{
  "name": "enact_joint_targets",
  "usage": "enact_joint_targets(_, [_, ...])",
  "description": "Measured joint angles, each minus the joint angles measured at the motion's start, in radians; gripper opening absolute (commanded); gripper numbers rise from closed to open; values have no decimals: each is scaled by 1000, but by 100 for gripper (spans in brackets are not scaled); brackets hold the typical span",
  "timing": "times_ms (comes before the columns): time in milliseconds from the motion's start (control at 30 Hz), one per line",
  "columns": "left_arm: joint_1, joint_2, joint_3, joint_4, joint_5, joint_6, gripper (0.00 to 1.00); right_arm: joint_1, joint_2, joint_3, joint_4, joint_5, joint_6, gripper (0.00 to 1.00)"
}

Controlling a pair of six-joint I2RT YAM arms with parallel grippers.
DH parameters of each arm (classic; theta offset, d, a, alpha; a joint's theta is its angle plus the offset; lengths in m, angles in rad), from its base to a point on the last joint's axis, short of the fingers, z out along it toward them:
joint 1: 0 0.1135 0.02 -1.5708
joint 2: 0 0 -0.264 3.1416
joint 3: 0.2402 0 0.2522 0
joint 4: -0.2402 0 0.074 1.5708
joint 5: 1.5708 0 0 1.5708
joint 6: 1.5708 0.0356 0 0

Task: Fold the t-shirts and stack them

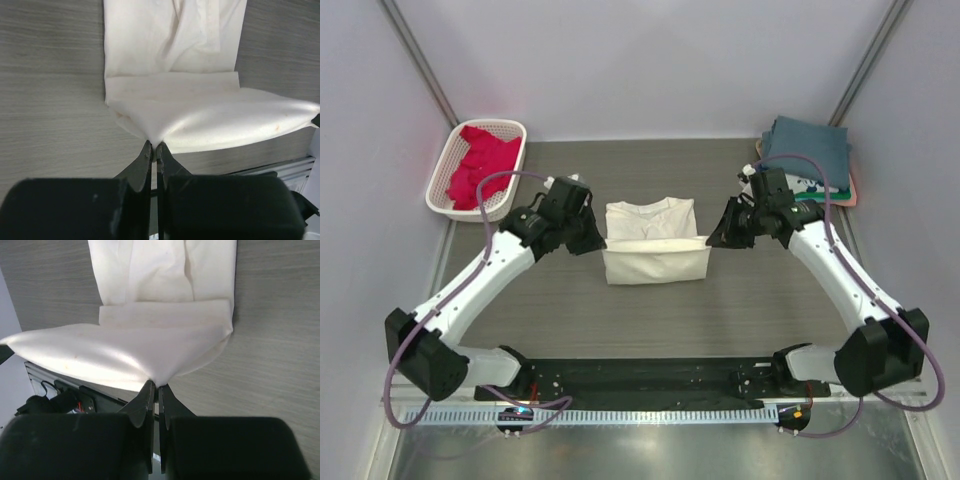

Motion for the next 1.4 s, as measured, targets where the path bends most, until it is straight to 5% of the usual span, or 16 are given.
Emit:
enact_joint_targets(500, [247, 499, 378, 14, 150, 186, 0, -72, 500, 330, 128, -45, -32, 1])
enact_joint_targets(1000, [309, 925, 758, -12, 241, 234, 2, -108, 819, 602, 138, -39, -35, 1])
enact_joint_targets(1067, [313, 956, 792, -18, 243, 235, 9, -111, 869, 645, 138, -45, -34, 7])
enact_joint_targets(1100, [316, 976, 818, -31, 244, 236, 14, -113, 894, 665, 138, -49, -34, 31])
enact_joint_targets(1133, [319, 996, 847, -42, 245, 236, 31, -115, 915, 682, 138, -54, -33, 43])
enact_joint_targets(1200, [326, 1043, 925, -79, 243, 245, 46, -120, 972, 727, 137, -55, -38, 61])
enact_joint_targets(1233, [330, 1067, 970, -92, 242, 248, 71, -124, 990, 745, 135, -53, -34, 64])
enact_joint_targets(1267, [334, 1096, 1035, -120, 242, 255, 80, -128, 1008, 767, 123, -49, -37, 66])
enact_joint_targets(1333, [342, 1157, 1180, -157, 243, 267, 93, -136, 1014, 785, 109, -34, -39, 68])
enact_joint_targets(1400, [347, 1187, 1302, -198, 243, 274, 93, -139, 990, 789, 101, -24, -42, 68])
